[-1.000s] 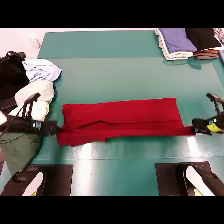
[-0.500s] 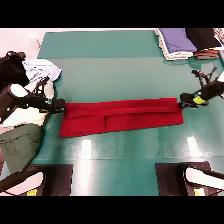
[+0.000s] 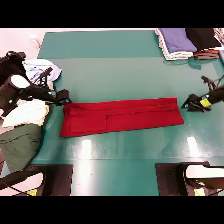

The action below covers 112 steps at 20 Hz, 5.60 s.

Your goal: Fold the shirts.

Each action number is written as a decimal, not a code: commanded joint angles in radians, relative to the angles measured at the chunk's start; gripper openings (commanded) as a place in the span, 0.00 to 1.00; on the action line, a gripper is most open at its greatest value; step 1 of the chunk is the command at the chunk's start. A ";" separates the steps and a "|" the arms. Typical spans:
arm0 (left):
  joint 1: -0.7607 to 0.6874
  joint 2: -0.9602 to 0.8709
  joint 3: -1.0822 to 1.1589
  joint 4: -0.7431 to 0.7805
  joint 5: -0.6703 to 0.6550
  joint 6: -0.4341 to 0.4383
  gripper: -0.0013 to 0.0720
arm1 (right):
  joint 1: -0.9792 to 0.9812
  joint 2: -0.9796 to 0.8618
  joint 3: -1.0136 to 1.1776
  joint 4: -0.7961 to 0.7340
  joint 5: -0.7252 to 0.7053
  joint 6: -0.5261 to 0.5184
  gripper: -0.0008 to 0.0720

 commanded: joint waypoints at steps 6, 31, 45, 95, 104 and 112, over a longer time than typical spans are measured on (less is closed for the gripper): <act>-0.336 -0.076 0.016 -0.047 0.182 -0.129 0.05 | -0.063 -0.145 -0.092 0.315 -0.035 -0.178 0.62; -0.587 -0.587 0.520 -0.069 0.196 -0.174 0.06 | 0.715 0.291 0.405 0.320 -0.024 0.128 0.03; -0.038 -0.029 0.685 0.382 -0.083 -0.199 0.06 | 1.345 -0.065 0.416 0.694 -0.525 -0.022 0.47; -0.344 0.021 0.589 0.216 0.013 -0.124 0.06 | -0.553 0.275 0.026 0.126 -0.360 0.143 0.03; -0.344 0.021 0.589 0.217 0.003 -0.120 0.06 | -0.492 0.277 0.039 -0.028 -0.223 0.143 0.86; -0.344 0.021 0.589 0.217 0.006 -0.113 0.06 | -0.423 0.399 0.169 0.068 -0.161 0.188 0.85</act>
